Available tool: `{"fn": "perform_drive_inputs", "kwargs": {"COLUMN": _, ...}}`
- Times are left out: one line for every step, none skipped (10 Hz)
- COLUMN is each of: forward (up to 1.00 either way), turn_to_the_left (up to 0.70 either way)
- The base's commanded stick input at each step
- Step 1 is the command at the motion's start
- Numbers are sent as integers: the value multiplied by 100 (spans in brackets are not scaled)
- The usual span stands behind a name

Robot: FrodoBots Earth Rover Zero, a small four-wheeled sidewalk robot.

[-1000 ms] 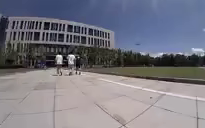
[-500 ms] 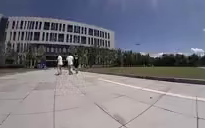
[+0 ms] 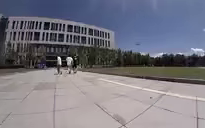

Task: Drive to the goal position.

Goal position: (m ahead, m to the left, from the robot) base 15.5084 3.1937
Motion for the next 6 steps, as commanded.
{"fn": "perform_drive_inputs", "kwargs": {"forward": 4, "turn_to_the_left": 0}}
{"fn": "perform_drive_inputs", "kwargs": {"forward": 5, "turn_to_the_left": 0}}
{"fn": "perform_drive_inputs", "kwargs": {"forward": 10, "turn_to_the_left": 0}}
{"fn": "perform_drive_inputs", "kwargs": {"forward": 31, "turn_to_the_left": 0}}
{"fn": "perform_drive_inputs", "kwargs": {"forward": 51, "turn_to_the_left": 0}}
{"fn": "perform_drive_inputs", "kwargs": {"forward": 70, "turn_to_the_left": 0}}
